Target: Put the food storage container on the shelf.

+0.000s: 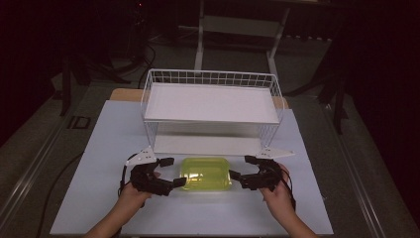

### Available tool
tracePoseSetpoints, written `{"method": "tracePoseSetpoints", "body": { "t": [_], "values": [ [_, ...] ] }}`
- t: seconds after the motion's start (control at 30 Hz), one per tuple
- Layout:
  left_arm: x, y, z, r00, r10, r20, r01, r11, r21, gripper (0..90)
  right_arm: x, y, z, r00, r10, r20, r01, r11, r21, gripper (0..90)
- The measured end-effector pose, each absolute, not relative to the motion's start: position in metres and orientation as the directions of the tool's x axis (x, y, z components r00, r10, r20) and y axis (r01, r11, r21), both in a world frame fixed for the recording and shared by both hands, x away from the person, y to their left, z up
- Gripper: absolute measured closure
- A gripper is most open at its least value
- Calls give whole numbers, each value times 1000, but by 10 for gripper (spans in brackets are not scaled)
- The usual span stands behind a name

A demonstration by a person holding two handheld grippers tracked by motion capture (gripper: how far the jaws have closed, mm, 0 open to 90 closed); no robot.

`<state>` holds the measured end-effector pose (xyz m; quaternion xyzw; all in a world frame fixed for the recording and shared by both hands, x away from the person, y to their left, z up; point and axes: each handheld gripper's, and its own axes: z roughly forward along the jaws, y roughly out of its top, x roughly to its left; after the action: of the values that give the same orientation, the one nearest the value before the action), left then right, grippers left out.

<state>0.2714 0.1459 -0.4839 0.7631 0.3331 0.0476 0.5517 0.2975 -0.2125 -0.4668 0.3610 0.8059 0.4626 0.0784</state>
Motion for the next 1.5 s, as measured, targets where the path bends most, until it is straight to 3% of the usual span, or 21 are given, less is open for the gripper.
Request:
{"method": "tracePoseSetpoints", "body": {
  "t": [0.07,0.33,0.57,0.67,0.73,0.87,1.2,1.5],
  "values": [
    [275,144,-485,745,560,-362,528,-162,834,19,302,-212,-471,-707,651,276,563,283,776,139],
    [287,146,-497,639,570,-517,682,-106,724,17,314,-208,-482,-600,697,392,705,229,672,144],
    [294,148,-509,524,610,-595,792,-92,603,31,324,-210,-492,-480,700,528,821,148,551,263],
    [296,148,-512,458,647,-609,828,-60,558,154,328,-211,-496,-435,693,575,857,123,501,335],
    [298,147,-514,434,660,-613,839,-49,542,166,329,-211,-498,-397,692,602,878,96,468,380],
    [299,142,-517,412,668,-620,853,-43,520,318,331,-210,-503,-352,691,631,906,82,416,452],
    [302,137,-521,382,669,-637,870,-28,492,647,329,-204,-508,-310,715,626,924,71,376,704],
    [301,132,-522,377,684,-625,877,-46,479,706,328,-198,-506,-307,727,615,924,72,376,752]
  ]
}}
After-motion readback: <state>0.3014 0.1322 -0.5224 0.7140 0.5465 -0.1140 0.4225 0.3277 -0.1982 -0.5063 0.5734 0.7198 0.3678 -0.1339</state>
